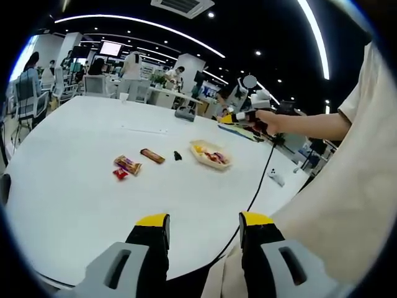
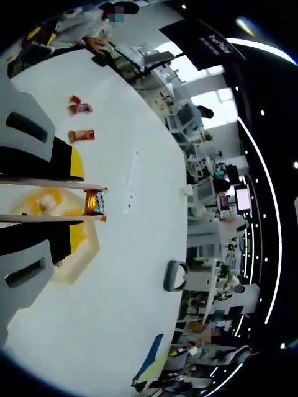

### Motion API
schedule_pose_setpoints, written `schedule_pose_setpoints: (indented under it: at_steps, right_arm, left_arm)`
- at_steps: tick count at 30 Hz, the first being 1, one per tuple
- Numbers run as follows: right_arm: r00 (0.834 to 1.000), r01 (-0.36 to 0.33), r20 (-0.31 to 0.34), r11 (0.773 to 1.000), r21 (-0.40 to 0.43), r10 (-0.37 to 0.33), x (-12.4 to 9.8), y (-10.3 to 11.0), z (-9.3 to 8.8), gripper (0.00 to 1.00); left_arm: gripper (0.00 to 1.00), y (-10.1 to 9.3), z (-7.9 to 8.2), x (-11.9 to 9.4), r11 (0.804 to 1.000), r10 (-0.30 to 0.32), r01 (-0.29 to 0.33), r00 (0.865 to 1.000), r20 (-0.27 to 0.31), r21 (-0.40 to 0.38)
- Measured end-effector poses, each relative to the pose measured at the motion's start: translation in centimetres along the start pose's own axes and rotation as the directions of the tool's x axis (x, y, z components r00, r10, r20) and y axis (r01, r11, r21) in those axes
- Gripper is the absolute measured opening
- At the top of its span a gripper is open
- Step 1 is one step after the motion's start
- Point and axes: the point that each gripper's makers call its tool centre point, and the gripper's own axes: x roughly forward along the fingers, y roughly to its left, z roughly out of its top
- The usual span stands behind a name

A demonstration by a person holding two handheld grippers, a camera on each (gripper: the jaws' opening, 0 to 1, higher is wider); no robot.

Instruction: Place the target food into the container with the food tongs after gripping and lifting it, then release it inside without dropping or visibly crushing the food.

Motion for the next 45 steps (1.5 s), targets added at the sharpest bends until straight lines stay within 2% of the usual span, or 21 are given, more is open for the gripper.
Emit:
schedule_pose_setpoints:
  at_steps: [37, 45]
  right_arm:
    - [1.000, -0.001, -0.010, 1.000, -0.003, 0.001, 0.8, 0.3, -0.1, 0.24]
    - [0.999, -0.023, -0.023, 1.000, -0.012, 0.023, 1.4, 1.7, -0.4, 0.24]
  left_arm:
    - [0.44, 0.6, 0.0, 0.0, 1.000, 0.006, -0.006, 1.000, 0.002, -0.012]
    - [0.44, 0.7, 0.0, -0.2, 1.000, 0.007, -0.007, 1.000, 0.003, -0.012]
